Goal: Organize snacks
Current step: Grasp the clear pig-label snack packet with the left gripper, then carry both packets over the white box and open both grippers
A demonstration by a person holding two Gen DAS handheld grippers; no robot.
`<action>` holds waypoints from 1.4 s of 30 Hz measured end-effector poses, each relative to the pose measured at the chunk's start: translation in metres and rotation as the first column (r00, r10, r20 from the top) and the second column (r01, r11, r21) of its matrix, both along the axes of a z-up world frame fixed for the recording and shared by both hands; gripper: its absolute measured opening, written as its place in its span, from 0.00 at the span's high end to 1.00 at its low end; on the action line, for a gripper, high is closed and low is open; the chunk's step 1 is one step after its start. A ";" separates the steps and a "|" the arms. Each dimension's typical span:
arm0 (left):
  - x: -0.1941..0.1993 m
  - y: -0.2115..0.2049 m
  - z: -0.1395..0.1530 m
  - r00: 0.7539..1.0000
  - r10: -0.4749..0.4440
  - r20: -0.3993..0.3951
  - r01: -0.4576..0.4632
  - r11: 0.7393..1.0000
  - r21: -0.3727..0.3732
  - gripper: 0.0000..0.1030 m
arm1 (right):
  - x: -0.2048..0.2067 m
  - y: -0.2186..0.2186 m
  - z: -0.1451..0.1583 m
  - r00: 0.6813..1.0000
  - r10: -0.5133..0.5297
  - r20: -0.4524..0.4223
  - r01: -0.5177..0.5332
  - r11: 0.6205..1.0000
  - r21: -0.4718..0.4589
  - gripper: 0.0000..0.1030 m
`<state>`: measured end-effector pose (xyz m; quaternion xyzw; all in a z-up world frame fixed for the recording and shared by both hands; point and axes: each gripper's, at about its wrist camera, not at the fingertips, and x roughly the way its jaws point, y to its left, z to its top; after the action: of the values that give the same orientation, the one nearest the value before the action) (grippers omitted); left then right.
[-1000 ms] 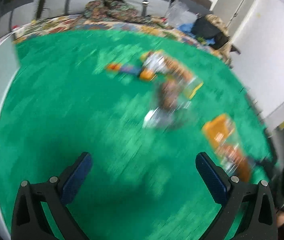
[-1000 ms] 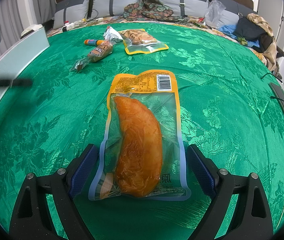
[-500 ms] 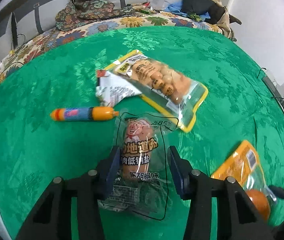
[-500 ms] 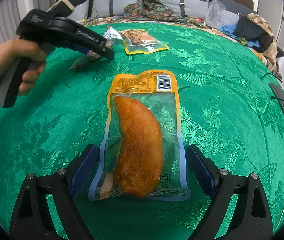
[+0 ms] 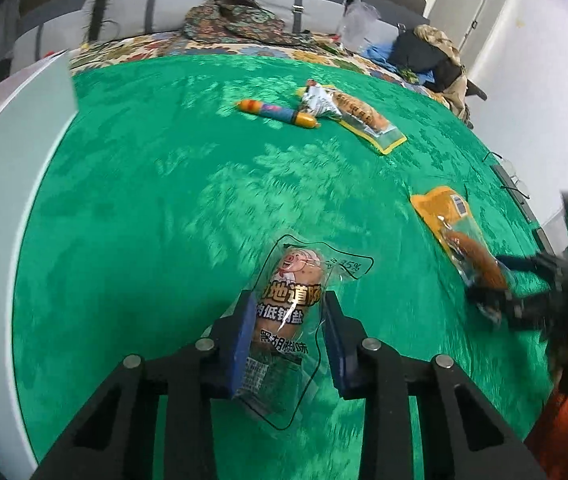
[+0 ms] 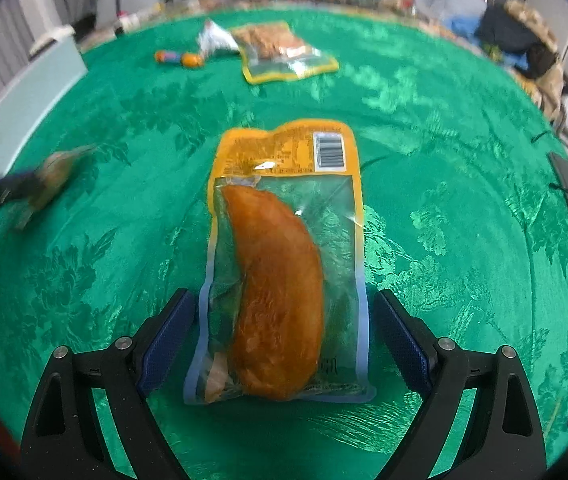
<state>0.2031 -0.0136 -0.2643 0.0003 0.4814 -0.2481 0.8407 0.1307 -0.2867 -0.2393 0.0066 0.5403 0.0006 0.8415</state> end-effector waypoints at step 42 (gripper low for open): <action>-0.029 0.043 0.001 0.999 0.045 -0.010 -0.046 0.992 -0.114 0.69 | -0.059 -0.043 0.024 0.961 -0.266 -0.080 0.258 0.749 0.611 0.47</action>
<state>0.1744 0.0297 -0.2635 -0.0596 0.4693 -0.2562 0.8430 0.0719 -0.3301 -0.2156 0.3559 0.4990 0.0589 0.7880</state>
